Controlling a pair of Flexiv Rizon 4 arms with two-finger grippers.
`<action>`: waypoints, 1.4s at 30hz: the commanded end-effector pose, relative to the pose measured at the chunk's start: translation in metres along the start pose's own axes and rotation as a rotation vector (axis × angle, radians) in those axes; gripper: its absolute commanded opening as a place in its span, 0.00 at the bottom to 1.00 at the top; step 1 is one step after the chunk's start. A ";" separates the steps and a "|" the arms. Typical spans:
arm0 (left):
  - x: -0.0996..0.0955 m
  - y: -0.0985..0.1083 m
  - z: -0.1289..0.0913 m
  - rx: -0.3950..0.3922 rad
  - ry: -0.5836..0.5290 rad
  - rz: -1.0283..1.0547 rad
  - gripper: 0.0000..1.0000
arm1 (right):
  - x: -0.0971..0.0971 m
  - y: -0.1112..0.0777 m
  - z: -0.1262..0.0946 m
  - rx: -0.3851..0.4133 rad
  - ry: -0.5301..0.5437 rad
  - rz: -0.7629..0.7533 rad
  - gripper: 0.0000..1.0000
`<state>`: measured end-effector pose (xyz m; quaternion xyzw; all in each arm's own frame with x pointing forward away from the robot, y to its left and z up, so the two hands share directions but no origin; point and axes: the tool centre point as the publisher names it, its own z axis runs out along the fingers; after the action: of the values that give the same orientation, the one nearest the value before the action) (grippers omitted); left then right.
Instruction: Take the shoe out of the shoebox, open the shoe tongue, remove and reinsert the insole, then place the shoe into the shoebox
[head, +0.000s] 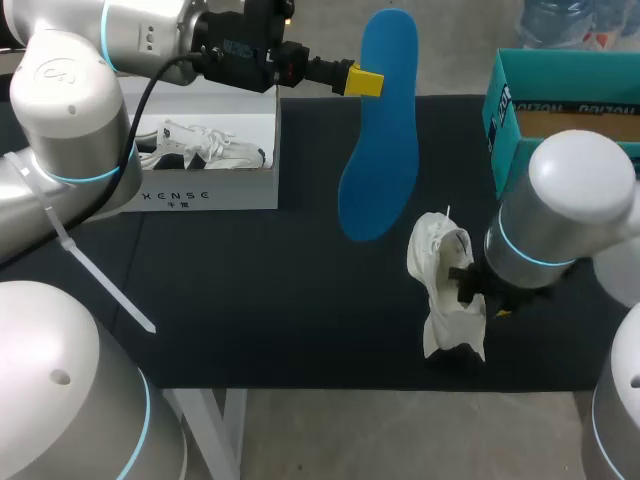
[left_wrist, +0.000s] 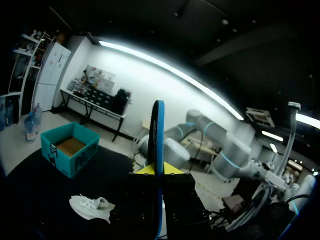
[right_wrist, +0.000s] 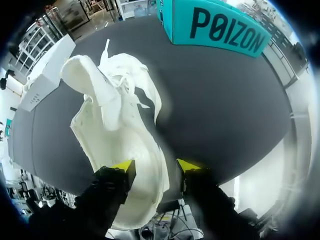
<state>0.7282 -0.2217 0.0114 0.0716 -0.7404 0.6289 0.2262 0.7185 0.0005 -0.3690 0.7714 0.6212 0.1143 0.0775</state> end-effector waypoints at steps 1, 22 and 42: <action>0.000 0.000 0.000 -0.001 0.000 0.000 0.00 | -0.012 0.000 -0.026 -0.024 0.034 -0.013 1.00; 0.000 0.000 0.000 -0.001 0.000 0.000 0.00 | -0.019 0.009 -0.033 0.020 0.148 -0.019 1.00; 0.000 0.000 0.000 -0.001 0.000 0.000 0.00 | -0.046 0.060 -0.100 0.260 1.006 -0.084 1.00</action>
<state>0.7282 -0.2217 0.0114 0.0716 -0.7404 0.6289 0.2262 0.7394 -0.0481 -0.2614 0.6900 0.6538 0.2757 -0.1430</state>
